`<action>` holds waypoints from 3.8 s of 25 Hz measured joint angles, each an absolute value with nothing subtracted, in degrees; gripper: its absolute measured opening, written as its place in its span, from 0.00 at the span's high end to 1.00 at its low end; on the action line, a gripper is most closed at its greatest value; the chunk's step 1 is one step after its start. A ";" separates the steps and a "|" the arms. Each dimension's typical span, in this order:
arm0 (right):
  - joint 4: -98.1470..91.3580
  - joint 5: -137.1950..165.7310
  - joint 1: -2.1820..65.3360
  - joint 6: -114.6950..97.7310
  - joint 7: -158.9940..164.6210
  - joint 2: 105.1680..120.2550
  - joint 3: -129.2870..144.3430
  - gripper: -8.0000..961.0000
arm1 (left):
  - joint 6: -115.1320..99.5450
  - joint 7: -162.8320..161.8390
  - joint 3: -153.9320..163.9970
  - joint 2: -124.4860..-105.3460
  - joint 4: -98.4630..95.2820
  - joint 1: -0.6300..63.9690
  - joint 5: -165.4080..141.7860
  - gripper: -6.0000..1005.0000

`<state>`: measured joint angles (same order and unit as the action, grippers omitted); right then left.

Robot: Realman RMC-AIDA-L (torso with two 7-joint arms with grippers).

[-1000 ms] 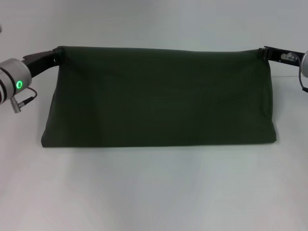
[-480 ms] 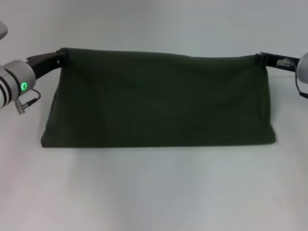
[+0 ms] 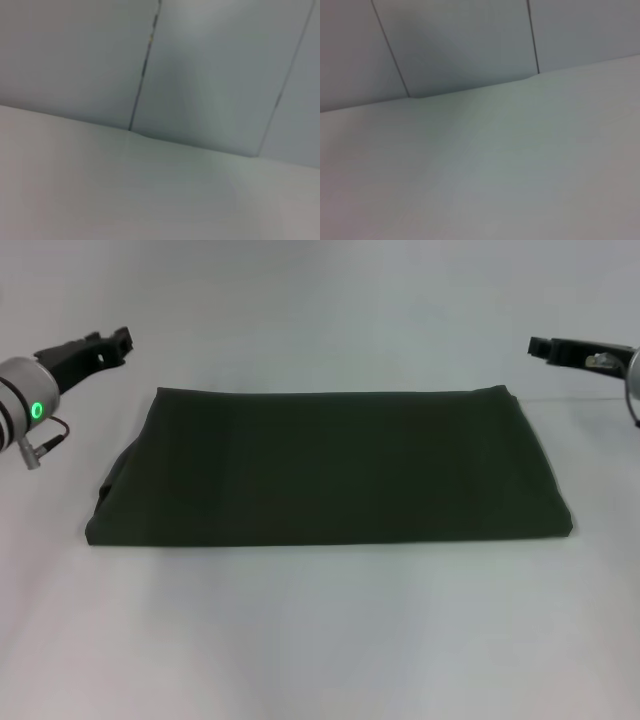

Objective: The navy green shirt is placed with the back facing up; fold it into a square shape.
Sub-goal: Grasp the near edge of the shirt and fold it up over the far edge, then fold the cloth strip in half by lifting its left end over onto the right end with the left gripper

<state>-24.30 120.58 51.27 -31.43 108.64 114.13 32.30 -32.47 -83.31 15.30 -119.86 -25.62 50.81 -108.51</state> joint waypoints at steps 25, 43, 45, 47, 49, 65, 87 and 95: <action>-31.90 114.05 38.96 -71.95 115.99 111.18 32.31 0.18 | -68.55 -116.43 31.64 -121.67 -44.60 31.18 -115.01 0.17; -31.34 114.42 38.36 -71.84 115.05 111.86 33.38 0.19 | -65.02 -121.76 31.60 -123.01 -44.59 28.38 -122.85 0.17; -31.32 114.43 38.41 -71.79 115.05 111.86 33.56 0.19 | -64.67 -122.45 31.61 -122.91 -44.65 28.51 -123.78 0.17; -31.31 114.43 38.41 -71.77 115.04 111.87 33.57 0.19 | -64.20 -122.70 31.61 -122.87 -44.69 28.53 -124.11 0.17; -31.29 114.43 38.38 -71.63 115.03 111.87 33.57 0.19 | -63.90 -122.73 31.57 -122.83 -44.64 28.53 -124.18 0.17; -31.20 114.52 37.97 -69.40 115.06 111.87 33.91 0.19 | -63.33 -123.32 30.98 -122.70 -44.08 28.84 -123.75 0.17; -31.20 114.52 38.25 -69.35 116.19 111.33 33.93 0.19 | -60.93 -140.60 28.88 -121.23 -40.75 30.97 -129.28 0.17; -31.57 114.51 38.50 -69.35 117.04 111.17 33.92 0.19 | -59.17 -140.52 29.09 -121.21 -39.84 31.13 -129.29 0.17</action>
